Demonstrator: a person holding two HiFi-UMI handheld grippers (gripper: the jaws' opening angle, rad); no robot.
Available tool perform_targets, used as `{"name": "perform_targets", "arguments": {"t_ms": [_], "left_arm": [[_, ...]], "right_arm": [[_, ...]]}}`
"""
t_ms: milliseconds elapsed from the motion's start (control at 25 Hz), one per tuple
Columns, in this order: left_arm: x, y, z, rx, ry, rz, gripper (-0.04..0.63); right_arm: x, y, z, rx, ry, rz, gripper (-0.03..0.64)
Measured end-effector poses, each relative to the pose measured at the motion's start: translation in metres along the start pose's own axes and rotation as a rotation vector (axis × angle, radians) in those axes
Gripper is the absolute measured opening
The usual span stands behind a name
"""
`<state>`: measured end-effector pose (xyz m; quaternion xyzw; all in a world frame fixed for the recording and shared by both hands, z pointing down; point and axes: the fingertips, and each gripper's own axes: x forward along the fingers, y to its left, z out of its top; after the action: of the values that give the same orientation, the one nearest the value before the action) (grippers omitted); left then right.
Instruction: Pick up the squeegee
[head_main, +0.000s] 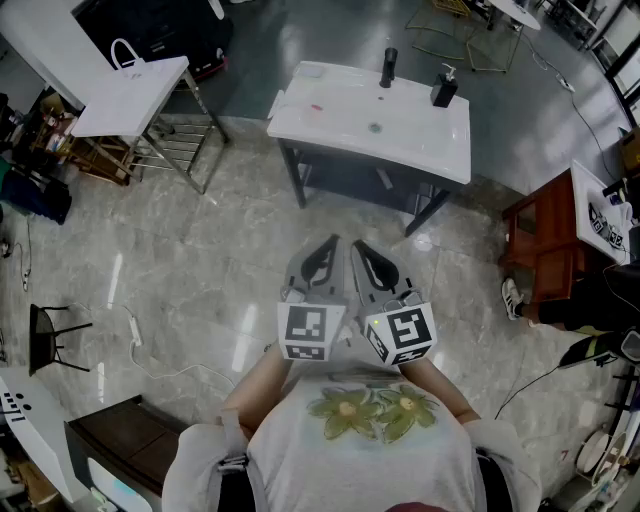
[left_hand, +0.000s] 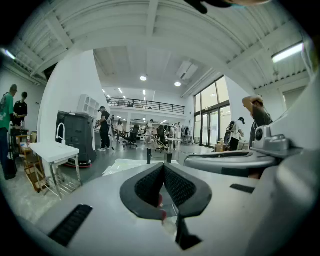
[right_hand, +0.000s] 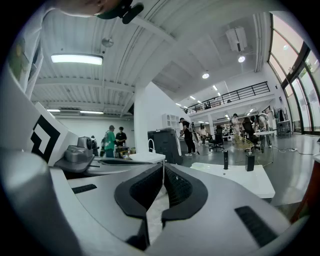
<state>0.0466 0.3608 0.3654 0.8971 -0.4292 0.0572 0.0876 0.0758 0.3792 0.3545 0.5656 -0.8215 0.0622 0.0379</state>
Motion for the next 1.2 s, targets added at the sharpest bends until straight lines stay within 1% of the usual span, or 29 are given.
{"name": "perform_targets", "arguments": {"t_ms": [160, 240, 400, 680, 1000, 1200], "left_arm": [[0.015, 0.013, 0.001, 0.002, -0.004, -0.009, 0.011], [0.024, 0.022, -0.001, -0.010, -0.001, -0.012, 0.011], [0.049, 0.046, -0.003, -0.022, 0.011, -0.020, 0.011], [0.099, 0.116, 0.010, -0.028, 0.015, -0.025, 0.011], [0.143, 0.190, 0.029, -0.019, 0.008, -0.041, 0.011], [0.160, 0.227, 0.029, -0.047, 0.008, -0.031, 0.011]], "right_arm": [[0.020, -0.001, 0.001, 0.001, 0.004, 0.013, 0.026], [0.032, -0.003, -0.002, 0.005, 0.011, 0.023, 0.026], [0.062, -0.005, -0.007, 0.016, 0.024, 0.065, 0.026], [0.146, -0.010, -0.003, 0.022, 0.044, 0.107, 0.028], [0.231, -0.008, 0.010, 0.008, 0.055, 0.108, 0.028], [0.270, -0.009, 0.006, -0.012, 0.089, 0.114, 0.028]]}}
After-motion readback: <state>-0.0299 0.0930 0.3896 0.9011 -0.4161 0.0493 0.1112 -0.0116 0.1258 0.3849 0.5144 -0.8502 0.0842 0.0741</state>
